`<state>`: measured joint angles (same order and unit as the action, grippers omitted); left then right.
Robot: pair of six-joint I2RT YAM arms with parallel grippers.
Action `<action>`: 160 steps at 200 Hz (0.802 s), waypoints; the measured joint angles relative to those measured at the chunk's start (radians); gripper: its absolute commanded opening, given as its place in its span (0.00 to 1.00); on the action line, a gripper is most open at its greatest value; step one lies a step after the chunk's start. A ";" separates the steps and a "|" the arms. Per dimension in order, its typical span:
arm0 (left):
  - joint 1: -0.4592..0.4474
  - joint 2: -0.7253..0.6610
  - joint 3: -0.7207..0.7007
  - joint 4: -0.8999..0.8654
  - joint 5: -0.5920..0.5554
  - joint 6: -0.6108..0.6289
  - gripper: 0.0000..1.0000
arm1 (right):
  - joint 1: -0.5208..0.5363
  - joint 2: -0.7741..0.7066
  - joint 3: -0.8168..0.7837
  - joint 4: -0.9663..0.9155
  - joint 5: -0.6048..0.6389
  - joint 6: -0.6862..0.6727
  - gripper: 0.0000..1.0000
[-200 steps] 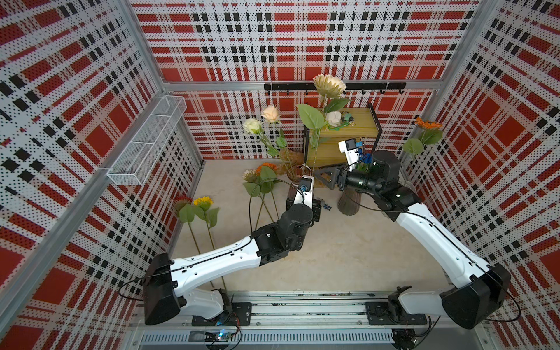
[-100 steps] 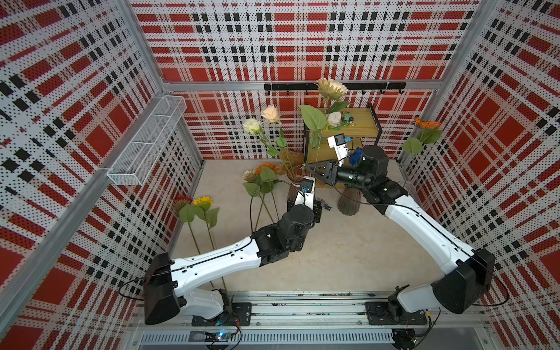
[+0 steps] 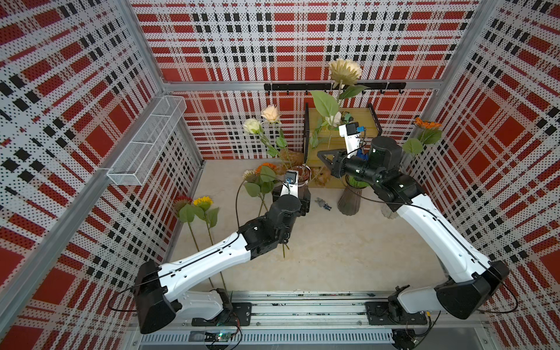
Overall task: Arrange the flowers in different vases according to their variety
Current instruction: Adjust the flower, then insert the flower into the vase.
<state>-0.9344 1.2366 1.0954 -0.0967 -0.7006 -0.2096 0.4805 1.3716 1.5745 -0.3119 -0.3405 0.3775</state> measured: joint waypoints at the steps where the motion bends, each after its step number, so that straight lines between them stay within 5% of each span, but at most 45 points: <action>1: 0.005 -0.006 -0.002 -0.003 0.003 -0.002 0.76 | -0.001 -0.003 0.000 -0.002 0.006 -0.003 0.00; 68: 0.427 -0.108 -0.087 -0.148 0.236 -0.103 0.74 | -0.163 -0.215 -0.045 -0.067 0.475 -0.218 0.00; 118: 0.601 0.070 -0.191 -0.210 0.446 -0.138 0.70 | -0.406 -0.203 -0.045 -0.103 0.463 -0.277 0.00; 160: 0.637 0.168 -0.208 -0.177 0.586 -0.130 0.65 | -0.522 -0.192 -0.098 -0.109 0.385 -0.283 0.00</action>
<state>-0.2977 1.4044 0.8875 -0.2733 -0.1146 -0.3397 -0.0414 1.1801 1.4765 -0.4213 0.0448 0.0944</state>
